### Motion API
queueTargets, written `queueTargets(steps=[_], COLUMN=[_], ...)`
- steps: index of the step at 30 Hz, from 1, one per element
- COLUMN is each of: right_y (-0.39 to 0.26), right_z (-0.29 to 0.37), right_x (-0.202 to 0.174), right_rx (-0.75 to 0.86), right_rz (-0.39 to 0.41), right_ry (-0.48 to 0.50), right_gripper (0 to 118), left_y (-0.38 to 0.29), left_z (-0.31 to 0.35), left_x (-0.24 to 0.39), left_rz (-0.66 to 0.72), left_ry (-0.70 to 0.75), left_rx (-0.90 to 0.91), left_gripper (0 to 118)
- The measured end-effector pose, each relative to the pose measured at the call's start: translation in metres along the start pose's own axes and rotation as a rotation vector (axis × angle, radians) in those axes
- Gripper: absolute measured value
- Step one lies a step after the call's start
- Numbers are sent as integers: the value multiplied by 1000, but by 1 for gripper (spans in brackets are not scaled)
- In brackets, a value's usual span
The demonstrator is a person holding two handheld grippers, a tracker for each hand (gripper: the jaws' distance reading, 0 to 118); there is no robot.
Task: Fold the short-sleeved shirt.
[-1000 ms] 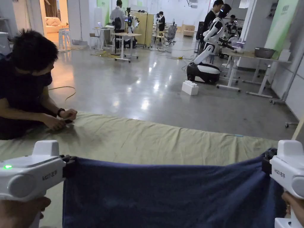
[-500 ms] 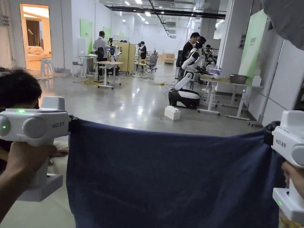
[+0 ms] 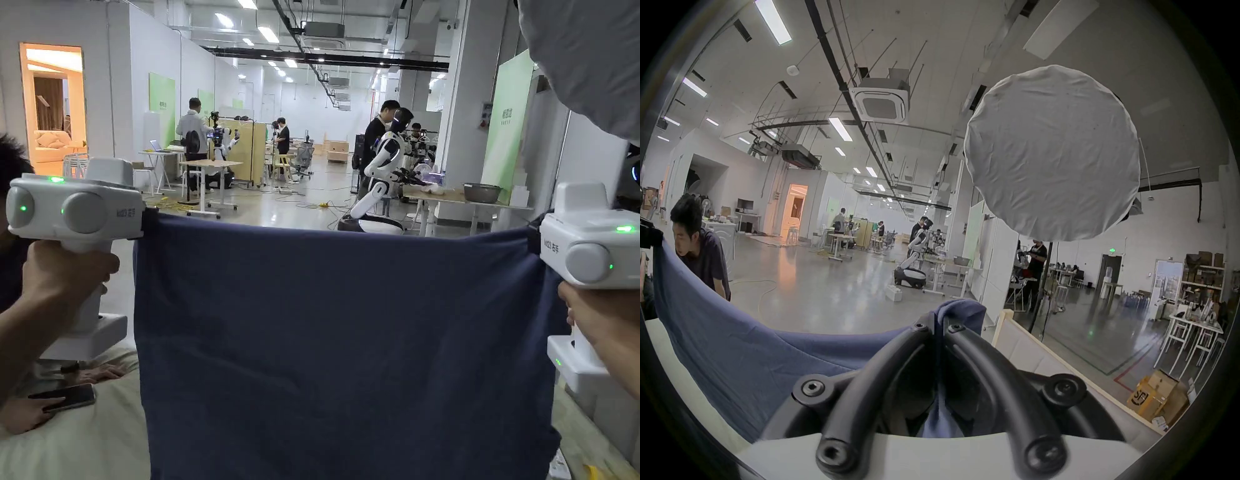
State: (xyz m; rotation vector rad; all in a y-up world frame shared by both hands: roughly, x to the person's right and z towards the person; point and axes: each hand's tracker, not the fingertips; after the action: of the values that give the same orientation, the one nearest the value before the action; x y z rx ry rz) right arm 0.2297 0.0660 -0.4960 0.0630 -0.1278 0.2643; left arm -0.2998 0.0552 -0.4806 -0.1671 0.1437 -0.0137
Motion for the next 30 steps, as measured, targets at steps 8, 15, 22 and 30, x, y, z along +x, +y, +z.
queueTargets(steps=[8, 15, 22, 30], right_y=[21, -1, -68, -144], right_z=[-33, -27, 22, 109], right_x=[-8, -18, -37, -37], right_rx=[58, 48, -32, -96], right_rz=[-11, 5, 36, 68], right_ry=[-27, -19, 30, 71], right_gripper=[4, 4, 4, 4], left_y=[26, 1, -76, -172], left_z=[-21, -25, -1, 57], left_x=[4, 0, -1, -20], left_rz=[-53, -65, -75, -17], left_ry=[38, 41, 36, -9], left_rx=[66, 58, -21, -83], left_gripper=[5, 5, 5, 5])
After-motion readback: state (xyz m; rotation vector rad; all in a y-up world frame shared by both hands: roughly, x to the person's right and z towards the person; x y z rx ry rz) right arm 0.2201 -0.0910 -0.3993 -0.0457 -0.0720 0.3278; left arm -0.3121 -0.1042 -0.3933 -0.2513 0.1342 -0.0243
